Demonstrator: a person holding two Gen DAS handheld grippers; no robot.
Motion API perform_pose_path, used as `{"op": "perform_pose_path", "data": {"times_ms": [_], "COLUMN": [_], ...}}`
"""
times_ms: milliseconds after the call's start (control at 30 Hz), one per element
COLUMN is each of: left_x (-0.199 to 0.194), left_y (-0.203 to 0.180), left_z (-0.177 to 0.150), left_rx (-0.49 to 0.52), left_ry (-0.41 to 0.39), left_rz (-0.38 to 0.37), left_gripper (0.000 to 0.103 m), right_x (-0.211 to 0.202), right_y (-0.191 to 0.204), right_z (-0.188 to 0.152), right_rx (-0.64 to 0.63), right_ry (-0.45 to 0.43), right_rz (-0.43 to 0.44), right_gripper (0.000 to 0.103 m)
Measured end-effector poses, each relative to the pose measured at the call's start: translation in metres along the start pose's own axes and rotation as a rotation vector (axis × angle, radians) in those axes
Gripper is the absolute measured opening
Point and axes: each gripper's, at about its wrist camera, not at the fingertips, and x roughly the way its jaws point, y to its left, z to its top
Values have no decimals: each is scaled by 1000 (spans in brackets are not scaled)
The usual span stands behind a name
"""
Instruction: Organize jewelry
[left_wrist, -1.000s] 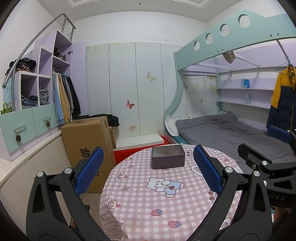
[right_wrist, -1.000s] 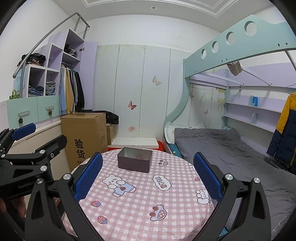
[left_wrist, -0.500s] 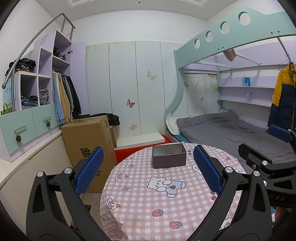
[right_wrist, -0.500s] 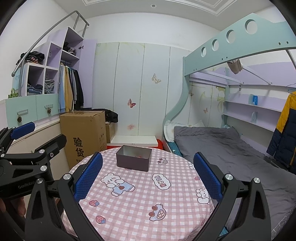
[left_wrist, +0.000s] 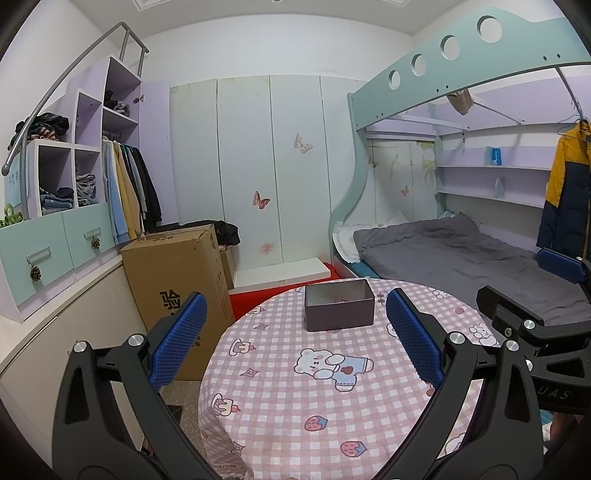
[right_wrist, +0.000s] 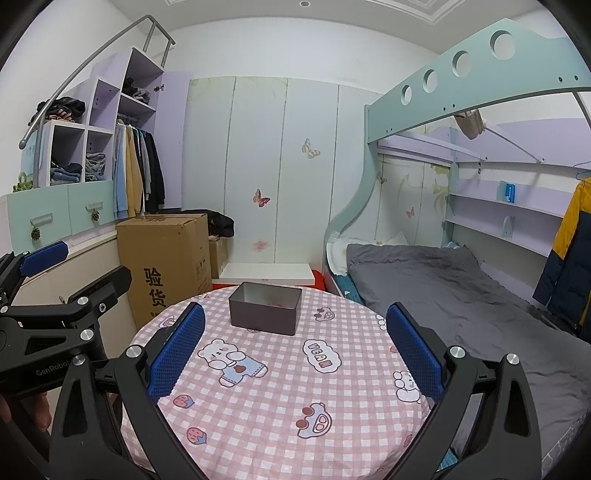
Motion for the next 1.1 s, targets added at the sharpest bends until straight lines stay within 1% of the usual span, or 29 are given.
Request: {"op": "perform_pose_path", "data": {"times_ms": [367, 867, 1100], "left_x": [21, 71, 102], "left_y": [-3, -5, -8], "left_z": [-4, -15, -24], "left_rx": [-1, -14, -48], "left_ry": [34, 133, 208], "left_rz": [-2, -16, -47], "left_gripper": [96, 96, 96], "right_x": [19, 61, 83], "right_y": [-3, -10, -16], "right_z": [-3, -10, -17], "right_rx": [4, 9, 5], "right_ry": [30, 115, 159], "right_rz": [-8, -37, -54], "right_gripper": [95, 95, 95]}}
